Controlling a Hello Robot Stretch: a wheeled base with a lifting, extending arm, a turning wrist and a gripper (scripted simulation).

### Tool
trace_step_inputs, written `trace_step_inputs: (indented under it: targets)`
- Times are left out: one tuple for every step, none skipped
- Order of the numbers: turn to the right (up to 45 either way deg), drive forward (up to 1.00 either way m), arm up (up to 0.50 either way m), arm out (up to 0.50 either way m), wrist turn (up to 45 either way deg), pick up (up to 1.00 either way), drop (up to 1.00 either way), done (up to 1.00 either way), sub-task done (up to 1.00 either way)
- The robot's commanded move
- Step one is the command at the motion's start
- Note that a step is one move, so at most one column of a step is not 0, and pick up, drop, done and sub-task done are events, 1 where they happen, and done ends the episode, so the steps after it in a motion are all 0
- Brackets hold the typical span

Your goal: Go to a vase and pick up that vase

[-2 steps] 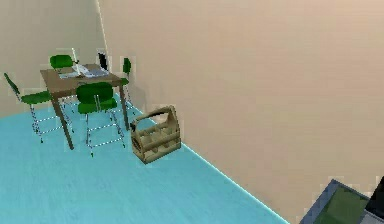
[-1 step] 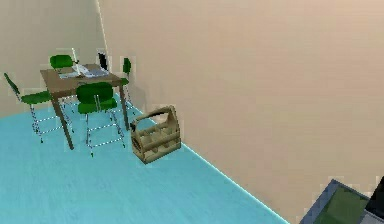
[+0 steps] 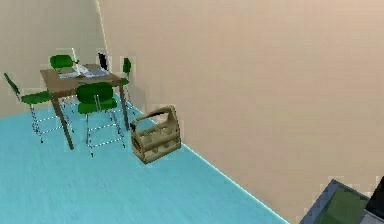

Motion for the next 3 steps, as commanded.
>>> trace_step_inputs:
  targets:
    - [0.0, 0.0, 0.0, 0.0, 0.0, 1.0, 0.0, 0.0, 0.0]
    - [0.0, 0.0, 0.1, 0.0, 0.0, 0.0, 0.0, 0.0, 0.0]
    - [0.0, 0.0, 0.0, 0.0, 0.0, 0.0, 0.0, 1.0, 0.0]
